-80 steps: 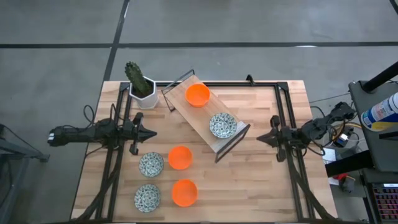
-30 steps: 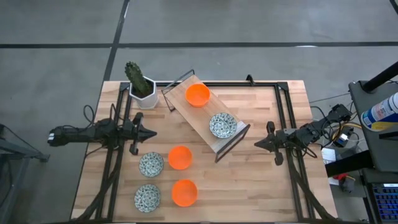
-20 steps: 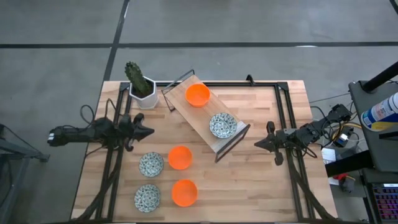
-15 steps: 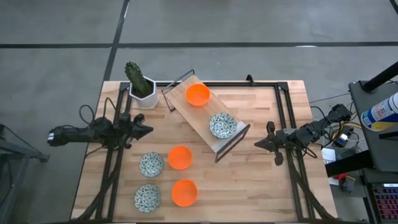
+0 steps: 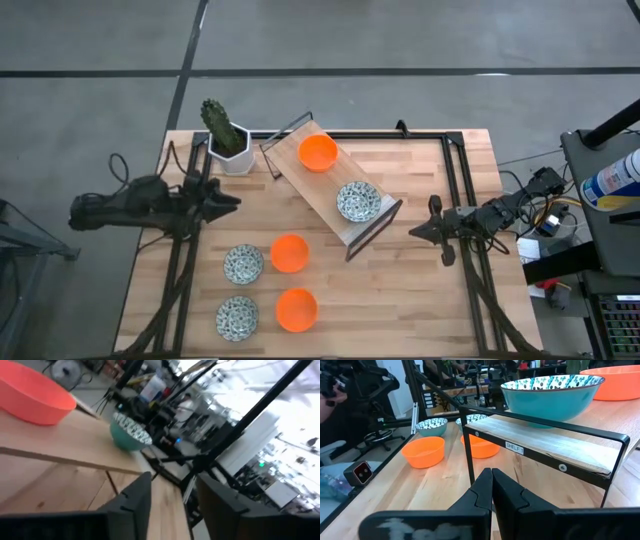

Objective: Pick & Place Mini bowls
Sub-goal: Stack the top white patterned bowl on the white patterned bowl on the shelf

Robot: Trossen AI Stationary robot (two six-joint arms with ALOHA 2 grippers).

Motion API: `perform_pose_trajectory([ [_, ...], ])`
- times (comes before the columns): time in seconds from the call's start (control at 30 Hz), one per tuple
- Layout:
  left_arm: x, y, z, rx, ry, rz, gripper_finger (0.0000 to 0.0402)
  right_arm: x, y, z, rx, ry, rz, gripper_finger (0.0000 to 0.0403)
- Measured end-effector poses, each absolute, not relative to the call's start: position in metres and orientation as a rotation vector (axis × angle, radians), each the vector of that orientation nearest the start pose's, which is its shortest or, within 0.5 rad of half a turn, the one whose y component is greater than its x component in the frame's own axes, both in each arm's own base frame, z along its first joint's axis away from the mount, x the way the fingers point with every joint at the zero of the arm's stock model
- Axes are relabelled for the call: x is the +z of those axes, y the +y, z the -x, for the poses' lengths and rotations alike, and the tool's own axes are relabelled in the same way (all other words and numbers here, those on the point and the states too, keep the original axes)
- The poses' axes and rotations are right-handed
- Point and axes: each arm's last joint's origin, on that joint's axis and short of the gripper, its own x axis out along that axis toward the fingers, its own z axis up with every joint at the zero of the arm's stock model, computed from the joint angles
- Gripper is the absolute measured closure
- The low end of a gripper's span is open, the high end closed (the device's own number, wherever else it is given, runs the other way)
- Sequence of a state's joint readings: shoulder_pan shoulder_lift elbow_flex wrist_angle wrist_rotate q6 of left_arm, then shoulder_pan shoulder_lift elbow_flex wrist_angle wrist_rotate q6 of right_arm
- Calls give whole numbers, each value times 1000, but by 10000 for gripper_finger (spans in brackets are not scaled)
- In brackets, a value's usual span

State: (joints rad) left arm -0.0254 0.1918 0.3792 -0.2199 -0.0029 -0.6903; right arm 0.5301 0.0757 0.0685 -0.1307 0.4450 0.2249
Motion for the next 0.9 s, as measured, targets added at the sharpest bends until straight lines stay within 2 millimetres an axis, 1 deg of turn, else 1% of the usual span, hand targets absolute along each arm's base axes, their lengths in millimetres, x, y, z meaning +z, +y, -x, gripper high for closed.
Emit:
perform_pose_trajectory([
  [0.1, 263, -3, -91, -7, 117, 682, 231, 169, 37, -88, 71, 131, -160, 394],
  [0.23, 272, -7, -98, -27, 226, 700, 227, 169, 37, -88, 71, 131, -160, 394],
  [0.33, 271, -12, -103, -48, 360, 719, 227, 169, 37, -88, 71, 131, -160, 394],
  [0.47, 265, -23, -112, -81, 485, 752, 227, 169, 37, -88, 71, 131, -160, 394],
  [0.57, 257, -36, -117, -116, 608, 772, 227, 169, 37, -88, 71, 131, -160, 394],
  [0.77, 239, -66, -126, -114, 802, 734, 227, 169, 37, -88, 71, 131, -160, 394],
  [0.9, 227, -82, -131, -47, 877, 694, 227, 169, 37, -88, 71, 131, -160, 394],
])
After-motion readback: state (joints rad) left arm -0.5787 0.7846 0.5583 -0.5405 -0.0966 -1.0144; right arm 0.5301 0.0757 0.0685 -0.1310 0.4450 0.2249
